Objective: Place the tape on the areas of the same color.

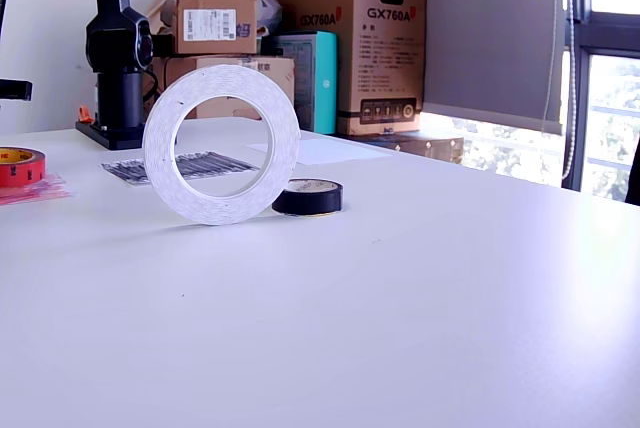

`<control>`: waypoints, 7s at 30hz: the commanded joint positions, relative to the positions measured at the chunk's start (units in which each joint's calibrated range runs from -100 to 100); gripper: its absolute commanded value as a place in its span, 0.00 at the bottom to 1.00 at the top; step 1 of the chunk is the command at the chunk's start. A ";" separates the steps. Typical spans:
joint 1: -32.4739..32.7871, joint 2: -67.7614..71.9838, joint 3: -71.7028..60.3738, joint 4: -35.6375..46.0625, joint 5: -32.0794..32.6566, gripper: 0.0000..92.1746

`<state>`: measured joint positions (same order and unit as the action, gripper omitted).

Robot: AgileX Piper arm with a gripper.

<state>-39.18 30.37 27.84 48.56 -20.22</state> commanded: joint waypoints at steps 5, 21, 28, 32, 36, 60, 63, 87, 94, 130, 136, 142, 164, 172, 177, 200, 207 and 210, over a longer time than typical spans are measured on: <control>-0.11 0.13 0.56 0.36 -2.21 0.17; -0.19 -0.53 0.11 0.36 -2.29 0.41; 0.13 -6.33 -4.35 0.53 -1.80 0.41; 1.86 -11.94 -7.71 1.21 -0.24 0.41; 6.52 -15.87 -10.80 1.97 5.82 0.41; 29.09 -5.21 -22.70 11.81 32.91 0.00; 29.96 -2.68 -24.88 11.81 34.80 0.00; 30.36 3.87 -26.43 14.27 37.91 0.00; 30.75 4.90 -26.88 13.77 38.97 0.00; 28.15 17.90 -46.51 16.40 38.48 0.00; 27.83 20.99 -46.51 16.48 34.14 0.02; 26.49 23.89 -46.96 16.40 32.91 0.24; 27.04 24.26 -46.87 16.40 32.67 0.61; 29.09 26.04 -47.24 18.01 37.33 0.61; 29.25 28.00 -47.24 18.01 39.95 0.61; 28.78 29.12 -46.78 19.96 41.67 0.61; 28.94 31.46 -47.33 19.96 41.67 0.61; 28.86 31.65 -47.33 19.96 41.67 0.60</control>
<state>-9.68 61.56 -18.97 68.56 21.32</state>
